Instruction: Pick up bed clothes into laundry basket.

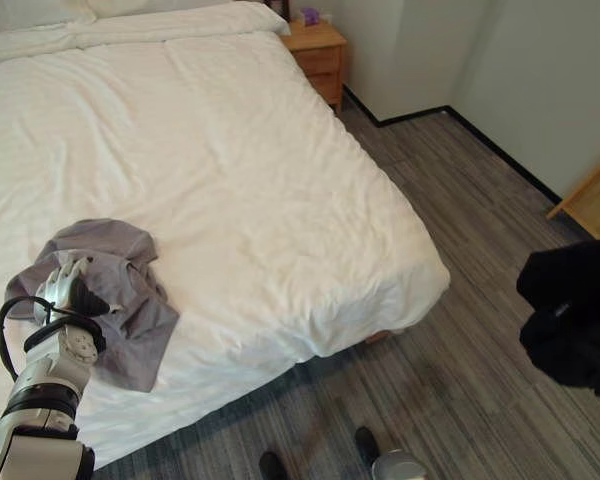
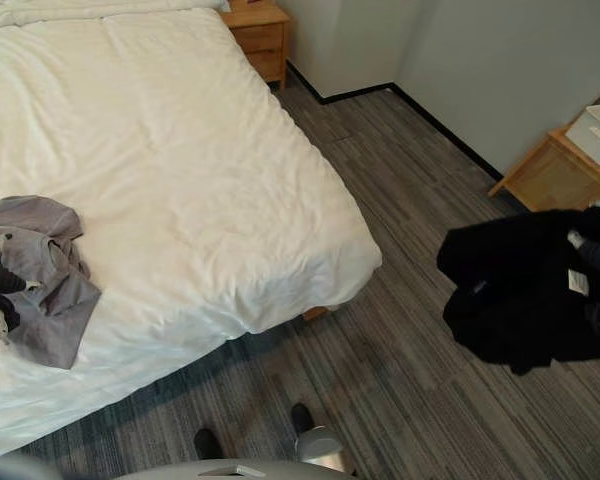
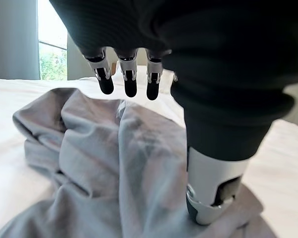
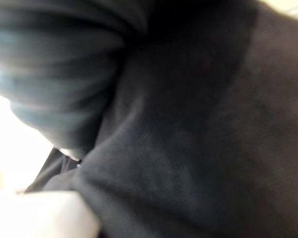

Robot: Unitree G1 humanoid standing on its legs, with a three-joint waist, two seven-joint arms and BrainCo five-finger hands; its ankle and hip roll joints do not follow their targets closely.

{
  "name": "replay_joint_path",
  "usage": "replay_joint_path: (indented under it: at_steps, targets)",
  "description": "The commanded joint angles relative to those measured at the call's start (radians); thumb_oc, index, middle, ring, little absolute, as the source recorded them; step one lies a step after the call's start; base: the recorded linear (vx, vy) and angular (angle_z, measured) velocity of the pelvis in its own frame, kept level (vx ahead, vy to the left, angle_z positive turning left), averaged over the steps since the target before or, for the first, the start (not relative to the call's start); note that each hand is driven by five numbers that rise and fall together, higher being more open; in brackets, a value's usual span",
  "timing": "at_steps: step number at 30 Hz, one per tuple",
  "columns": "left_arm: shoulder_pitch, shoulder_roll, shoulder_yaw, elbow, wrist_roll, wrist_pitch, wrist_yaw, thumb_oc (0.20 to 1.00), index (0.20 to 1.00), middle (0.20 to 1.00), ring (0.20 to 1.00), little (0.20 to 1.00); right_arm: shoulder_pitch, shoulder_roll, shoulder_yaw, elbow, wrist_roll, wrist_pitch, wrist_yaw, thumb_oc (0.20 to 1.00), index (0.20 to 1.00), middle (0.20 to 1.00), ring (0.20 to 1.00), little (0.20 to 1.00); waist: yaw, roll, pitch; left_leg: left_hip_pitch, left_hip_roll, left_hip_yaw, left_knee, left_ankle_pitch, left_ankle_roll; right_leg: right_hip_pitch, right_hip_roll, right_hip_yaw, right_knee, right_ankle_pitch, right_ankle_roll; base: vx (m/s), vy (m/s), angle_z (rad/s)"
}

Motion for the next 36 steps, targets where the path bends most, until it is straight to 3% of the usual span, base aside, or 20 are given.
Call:
replay_joint_path:
  at_steps: [1,7,8,9,11,14,15,19,21,22,23,24,25,26,27,28,32,34,35,36]
  targets:
    - [-0.123,0.056,-0.021,0.080,0.009,0.036,0.020,1.000,1.000,1.000,1.000,1.000,-0.076,-0.051,-0.112,0.007,0.017,0.008,-0.061,0.200,0.200,0.200,0.200,0.200,0.037,-0.041,0.043,0.023,0.049,-0.052,0.013,-0.078,-0.040,-0.131,-0.101,-0.100,0.003,0.150,0.124,-0.21,-0.035,-0.05]
    - [-0.156,0.112,-0.062,0.141,0.085,0.048,-0.042,1.000,1.000,1.000,1.000,1.000,0.067,0.060,-0.176,0.034,0.004,0.044,-0.043,0.200,0.200,0.200,0.200,0.200,0.027,-0.081,0.092,-0.115,0.075,-0.076,0.013,-0.035,-0.044,-0.243,-0.091,-0.139,0.003,0.172,0.124,-0.13,-0.064,0.10]
    - [-0.116,0.092,-0.050,0.144,0.110,0.045,-0.059,0.467,0.467,0.467,0.467,0.467,0.082,0.100,-0.164,0.010,-0.015,0.042,-0.029,0.200,0.200,0.200,0.200,0.200,0.033,-0.082,0.092,-0.127,0.076,-0.081,0.013,-0.036,-0.046,-0.257,-0.093,-0.144,0.003,0.167,0.124,-0.03,-0.016,0.23]
    - [-0.098,0.091,-0.037,0.123,0.114,0.043,-0.068,0.200,0.200,0.200,0.200,0.200,0.097,0.105,-0.177,-0.001,-0.023,0.041,-0.022,0.200,0.200,0.200,0.200,0.200,0.037,-0.082,0.084,-0.129,0.073,-0.082,0.013,-0.038,-0.047,-0.260,-0.096,-0.145,0.003,0.162,0.124,0.00,0.000,0.00]
    - [-0.060,0.094,-0.012,0.044,0.110,0.036,-0.062,0.200,0.200,0.200,0.200,0.200,0.125,0.112,-0.200,-0.029,-0.039,0.035,-0.015,0.200,0.200,0.200,0.200,0.200,0.050,-0.080,0.080,-0.120,0.068,-0.081,0.013,-0.045,-0.045,-0.253,-0.103,-0.146,0.003,0.157,0.124,0.06,0.023,-0.04]
    - [0.020,0.161,0.110,-0.369,0.077,0.035,-0.049,0.200,0.200,0.200,0.200,0.200,0.164,0.130,-0.255,-0.070,-0.083,0.051,0.001,0.200,0.200,0.200,0.200,0.200,0.080,-0.059,0.063,-0.066,0.054,-0.080,0.013,-0.076,-0.040,-0.193,-0.114,-0.159,0.003,0.129,0.124,0.06,0.026,-0.01]
    - [0.030,0.161,0.120,-0.379,0.077,0.039,-0.053,0.200,0.200,0.200,0.200,0.200,0.164,0.130,-0.257,-0.073,-0.083,0.051,0.003,0.200,0.200,0.200,0.200,0.200,0.079,-0.060,0.066,-0.067,0.053,-0.079,0.013,-0.067,-0.040,-0.194,-0.115,-0.157,0.003,0.136,0.124,0.08,0.032,-0.04]
    - [0.040,0.190,0.225,-0.696,-0.089,-0.045,-0.041,0.200,0.200,0.200,0.200,0.200,0.190,0.119,-0.278,-0.067,-0.069,0.063,0.033,0.200,0.200,0.200,0.200,0.200,0.073,-0.035,0.040,0.014,0.042,-0.075,0.013,-0.086,-0.035,-0.102,-0.131,-0.182,0.006,0.129,0.124,0.09,0.023,-0.01]
    - [0.060,0.186,0.274,-0.814,-0.178,-0.077,-0.029,0.200,0.200,0.200,0.200,0.200,0.177,0.123,-0.268,-0.062,-0.059,0.068,0.038,0.200,0.200,0.200,0.200,0.200,0.078,-0.013,0.044,0.065,0.050,-0.054,0.013,-0.099,-0.033,-0.083,-0.133,-0.224,0.047,0.123,0.124,0.07,0.032,-0.01]
    - [0.091,0.168,0.312,-0.866,-0.225,-0.094,-0.024,0.200,0.200,0.200,0.200,0.200,0.149,0.124,-0.250,-0.063,-0.051,0.068,0.039,0.200,0.200,0.200,0.200,0.200,0.094,0.002,0.051,0.096,0.061,-0.023,0.013,-0.100,-0.033,-0.088,-0.147,-0.289,0.097,0.128,0.124,-0.03,0.012,-0.29]
    - [0.099,0.168,0.322,-0.871,-0.227,-0.094,-0.025,0.200,0.200,0.200,0.200,0.200,0.145,0.122,-0.248,-0.063,-0.051,0.069,0.039,0.200,0.200,0.200,0.200,0.200,0.093,0.001,0.056,0.098,0.061,-0.020,0.013,-0.094,-0.034,-0.090,-0.147,-0.286,0.101,0.131,0.124,-0.07,0.003,-0.59]
    - [0.151,0.135,0.389,-0.945,-0.294,-0.119,0.000,0.200,0.200,0.200,0.200,0.200,0.081,0.117,-0.223,-0.073,-0.026,0.057,0.033,0.200,0.200,0.200,0.200,0.200,0.146,0.025,0.052,0.140,0.084,0.057,0.013,-0.091,-0.038,-0.069,-0.200,-0.507,0.148,0.107,0.108,-0.03,-0.018,-1.14]
    - [0.183,0.095,0.427,-0.991,-0.352,-0.143,0.010,0.200,0.200,0.200,0.200,0.200,0.012,0.114,-0.194,-0.087,0.006,0.043,0.024,0.200,0.200,0.200,0.200,0.200,0.180,0.038,0.030,0.180,0.094,0.104,0.015,-0.100,-0.045,-0.025,-0.235,-0.654,0.156,0.101,0.099,-0.07,-0.023,-1.88]
    - [0.195,0.093,0.440,-0.999,-0.355,-0.142,0.006,0.200,0.200,0.200,0.200,0.200,0.007,0.110,-0.188,-0.085,0.007,0.044,0.023,0.200,0.200,0.200,0.200,0.200,0.176,0.036,0.037,0.178,0.093,0.128,0.014,-0.083,-0.042,-0.027,-0.239,-0.678,0.157,0.113,0.087,0.03,-0.036,-2.00]
    - [0.197,0.070,0.441,-1.026,-0.375,-0.154,0.012,0.200,0.200,0.200,0.200,0.200,-0.023,0.115,-0.171,-0.089,0.025,0.037,0.019,0.200,0.200,0.200,0.200,0.200,0.184,0.041,0.022,0.198,0.097,0.132,0.018,-0.100,-0.046,-0.011,-0.241,-0.706,0.154,0.107,0.096,0.04,-0.119,-1.78]
    - [0.197,0.033,0.437,-1.041,-0.389,-0.172,0.020,0.200,0.200,0.200,0.200,0.200,-0.071,0.129,-0.141,-0.084,0.050,0.025,0.011,0.200,0.200,0.200,0.200,0.200,0.194,0.043,0.004,0.222,0.097,0.174,0.022,-0.095,-0.050,-0.001,-0.249,-0.775,0.148,0.124,0.095,0.10,-0.109,-1.01]
    - [0.153,-0.039,0.388,-1.080,-0.425,-0.198,0.007,0.200,0.200,0.200,0.200,0.200,-0.136,0.137,-0.093,-0.076,0.052,0.020,0.004,0.200,0.200,0.200,0.200,0.200,0.187,0.051,-0.008,0.264,0.102,0.201,0.026,-0.103,-0.059,0.013,-0.250,-0.800,0.137,0.124,0.097,0.09,-0.162,-0.72]
    - [0.108,-0.081,0.332,-1.106,-0.464,-0.212,0.001,0.200,0.200,0.200,0.200,0.200,-0.163,0.134,-0.079,-0.083,0.062,0.017,-0.003,0.200,0.200,0.200,0.200,0.200,0.169,0.060,-0.013,0.276,0.121,0.201,0.041,-0.089,-0.071,0.022,-0.230,-0.763,0.121,0.099,0.081,0.14,-0.245,-0.40]
    - [0.096,-0.092,0.321,-1.112,-0.467,-0.214,0.003,0.200,0.200,0.200,0.200,0.200,-0.176,0.119,-0.077,-0.091,0.068,0.013,-0.004,0.200,0.200,0.200,0.200,0.200,0.169,0.069,-0.014,0.278,0.135,0.209,0.067,-0.084,-0.085,0.030,-0.217,-0.756,0.105,0.091,0.074,0.20,-0.270,-0.49]
    - [0.080,-0.104,0.296,-1.129,-0.482,-0.221,-0.007,0.200,0.200,0.200,0.200,0.200,-0.215,0.092,-0.046,-0.090,0.087,0.005,0.006,0.200,0.200,0.200,0.200,0.200,0.172,0.085,-0.017,0.275,0.166,0.209,0.143,-0.039,-0.117,0.052,-0.178,-0.733,0.077,0.065,0.052,0.16,-0.268,-0.59]
